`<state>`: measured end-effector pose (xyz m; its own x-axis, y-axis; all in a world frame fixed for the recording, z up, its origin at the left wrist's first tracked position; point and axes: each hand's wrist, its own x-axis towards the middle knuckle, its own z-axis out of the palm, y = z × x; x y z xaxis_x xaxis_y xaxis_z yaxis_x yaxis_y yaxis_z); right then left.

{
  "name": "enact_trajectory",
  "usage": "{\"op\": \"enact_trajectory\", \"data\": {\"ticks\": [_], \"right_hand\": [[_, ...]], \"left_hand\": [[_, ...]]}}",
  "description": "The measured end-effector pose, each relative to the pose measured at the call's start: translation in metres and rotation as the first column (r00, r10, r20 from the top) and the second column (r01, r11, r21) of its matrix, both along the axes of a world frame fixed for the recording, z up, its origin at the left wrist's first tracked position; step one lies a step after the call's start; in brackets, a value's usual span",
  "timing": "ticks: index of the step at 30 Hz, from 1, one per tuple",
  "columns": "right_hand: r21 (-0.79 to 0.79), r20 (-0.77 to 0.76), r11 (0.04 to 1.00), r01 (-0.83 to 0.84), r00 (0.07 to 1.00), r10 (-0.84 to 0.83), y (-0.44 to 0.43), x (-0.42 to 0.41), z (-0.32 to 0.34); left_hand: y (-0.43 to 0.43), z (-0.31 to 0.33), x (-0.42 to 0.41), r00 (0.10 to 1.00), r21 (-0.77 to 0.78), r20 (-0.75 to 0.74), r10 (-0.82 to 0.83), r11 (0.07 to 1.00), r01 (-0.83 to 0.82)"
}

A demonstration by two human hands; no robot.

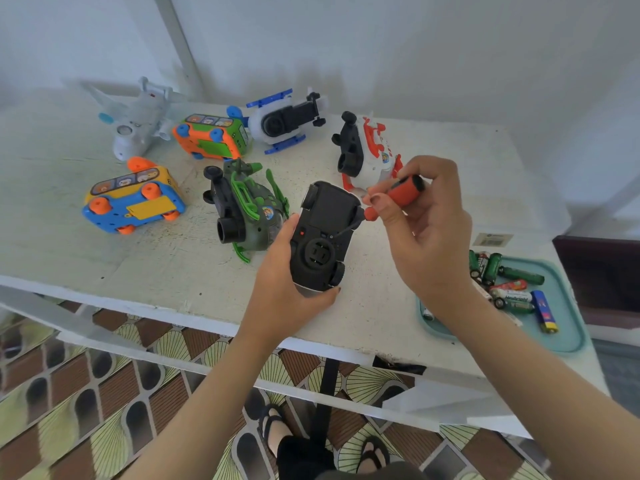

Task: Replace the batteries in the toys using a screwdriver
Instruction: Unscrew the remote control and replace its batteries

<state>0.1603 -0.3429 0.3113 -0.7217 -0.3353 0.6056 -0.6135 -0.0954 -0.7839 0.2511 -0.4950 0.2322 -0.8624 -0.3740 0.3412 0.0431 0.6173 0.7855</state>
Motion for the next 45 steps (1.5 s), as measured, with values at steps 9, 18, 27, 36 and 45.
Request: {"op": "enact_trajectory", "data": {"ticks": [9,18,27,36,45], "right_hand": [[0.014,-0.024,1.0,0.021,0.999,-0.021,0.0,0.002,0.002],[0.024,-0.067,1.0,-0.003,0.998,0.004,0.001,0.004,0.0],[0.017,-0.077,1.0,-0.01,0.997,0.011,0.001,0.003,-0.001],[0.078,-0.161,0.997,0.007,0.987,0.005,0.003,0.001,-0.006],[0.076,-0.34,0.991,0.11,0.937,-0.078,0.006,-0.002,-0.007]], "left_hand": [[0.001,0.003,0.0,1.0,0.022,-0.004,-0.003,1.0,0.003],[0.0,0.001,0.001,1.0,-0.003,-0.021,-0.001,1.0,0.001],[-0.001,0.0,0.001,1.0,0.006,0.018,0.0,1.0,0.0],[0.0,0.001,0.001,1.0,0.021,-0.01,-0.005,1.0,0.005],[0.0,0.001,0.002,1.0,0.015,0.002,-0.008,1.0,0.008]]}}
